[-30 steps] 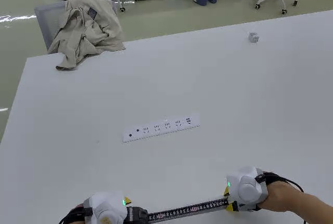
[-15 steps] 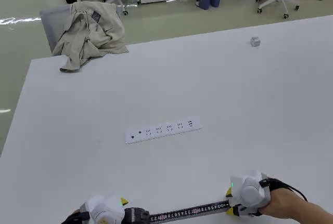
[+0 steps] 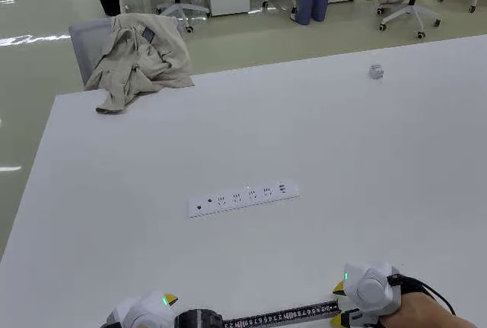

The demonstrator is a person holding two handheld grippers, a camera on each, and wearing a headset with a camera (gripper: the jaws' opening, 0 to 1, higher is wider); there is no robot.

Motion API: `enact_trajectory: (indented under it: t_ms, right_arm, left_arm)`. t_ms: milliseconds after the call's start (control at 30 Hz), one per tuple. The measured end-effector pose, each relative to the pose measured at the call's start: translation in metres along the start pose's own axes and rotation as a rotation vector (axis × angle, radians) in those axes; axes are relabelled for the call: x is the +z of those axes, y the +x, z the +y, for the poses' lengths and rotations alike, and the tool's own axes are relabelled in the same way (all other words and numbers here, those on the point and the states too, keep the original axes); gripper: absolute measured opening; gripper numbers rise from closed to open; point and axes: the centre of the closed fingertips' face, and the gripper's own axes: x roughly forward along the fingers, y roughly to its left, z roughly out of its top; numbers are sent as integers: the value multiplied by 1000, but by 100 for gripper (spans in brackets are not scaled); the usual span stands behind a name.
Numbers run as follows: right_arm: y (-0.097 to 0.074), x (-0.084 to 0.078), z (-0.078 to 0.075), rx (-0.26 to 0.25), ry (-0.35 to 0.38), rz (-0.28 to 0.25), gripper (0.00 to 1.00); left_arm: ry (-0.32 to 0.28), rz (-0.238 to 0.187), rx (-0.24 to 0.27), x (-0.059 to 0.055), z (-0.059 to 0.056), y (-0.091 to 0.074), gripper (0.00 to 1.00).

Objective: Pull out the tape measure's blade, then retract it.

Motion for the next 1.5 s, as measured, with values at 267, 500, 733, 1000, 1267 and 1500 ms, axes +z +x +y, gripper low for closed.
enact_trajectory:
  t_ms: [267,500,733,1000,1267,1500]
  right_arm:
    - [-2,1,2,-22,46,-16,40]
    - [-6,3,2,-46,115,-45,46]
    - [-7,8,9,-68,173,-69,51]
    - [-13,12,16,-113,284,-111,60]
    - [-16,4,28,-140,352,-107,67]
    - [-25,7,36,-155,416,-138,75]
  left_arm:
    - [-98,-3,54,-8,1,-4,73]
    - [-192,-4,94,-18,1,-8,80]
    - [-278,-26,159,-23,3,-14,88]
    - [-358,-66,204,-24,-6,-21,92]
    - [-431,-83,225,-28,-17,-25,98]
    - [-474,-100,277,-29,-19,-36,100]
